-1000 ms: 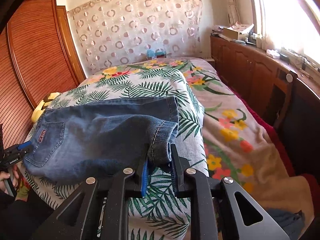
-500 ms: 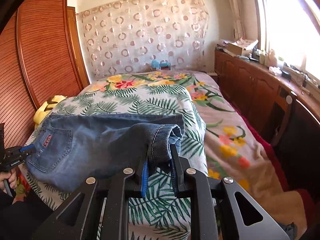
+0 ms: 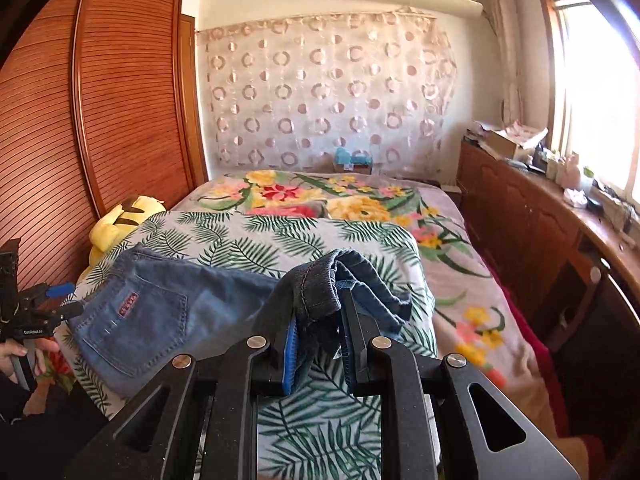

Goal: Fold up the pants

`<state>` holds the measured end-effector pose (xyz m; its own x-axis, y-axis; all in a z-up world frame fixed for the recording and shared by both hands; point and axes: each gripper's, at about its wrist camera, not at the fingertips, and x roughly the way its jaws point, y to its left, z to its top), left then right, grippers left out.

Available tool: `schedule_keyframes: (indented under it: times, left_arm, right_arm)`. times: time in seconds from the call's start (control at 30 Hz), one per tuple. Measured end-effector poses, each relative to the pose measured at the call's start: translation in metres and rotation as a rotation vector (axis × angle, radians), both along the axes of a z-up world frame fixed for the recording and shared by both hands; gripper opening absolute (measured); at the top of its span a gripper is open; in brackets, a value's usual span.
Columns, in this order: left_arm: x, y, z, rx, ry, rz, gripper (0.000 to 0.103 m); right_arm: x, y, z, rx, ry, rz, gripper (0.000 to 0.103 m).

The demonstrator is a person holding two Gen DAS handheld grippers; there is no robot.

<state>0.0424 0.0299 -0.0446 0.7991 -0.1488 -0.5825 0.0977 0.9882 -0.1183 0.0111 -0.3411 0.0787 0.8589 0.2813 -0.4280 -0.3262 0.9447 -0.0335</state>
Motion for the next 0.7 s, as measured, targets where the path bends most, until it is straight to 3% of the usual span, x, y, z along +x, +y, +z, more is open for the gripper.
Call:
schedule_keyframes:
  times: [0.27, 0.43, 0.5, 0.7]
  left_arm:
    - [-0.003, 0.003, -0.001, -0.004, 0.000, -0.001, 0.085]
    - [-0.003, 0.001, -0.003, -0.008, 0.002, -0.007, 0.085]
    - [-0.003, -0.001, -0.003, -0.010, 0.005, -0.013, 0.085]
    - [-0.004, 0.001, 0.002, -0.013, 0.000, -0.015, 0.085]
  right_arm:
    - [0.021, -0.006, -0.022, -0.025, 0.089, -0.080, 0.024]
    - [0.032, -0.016, -0.034, 0.012, 0.133, -0.090, 0.023]
    - [0.033, -0.017, -0.033, 0.028, 0.126, -0.072, 0.015]
    - [0.020, 0.002, -0.011, 0.046, 0.047, 0.039, 0.014]
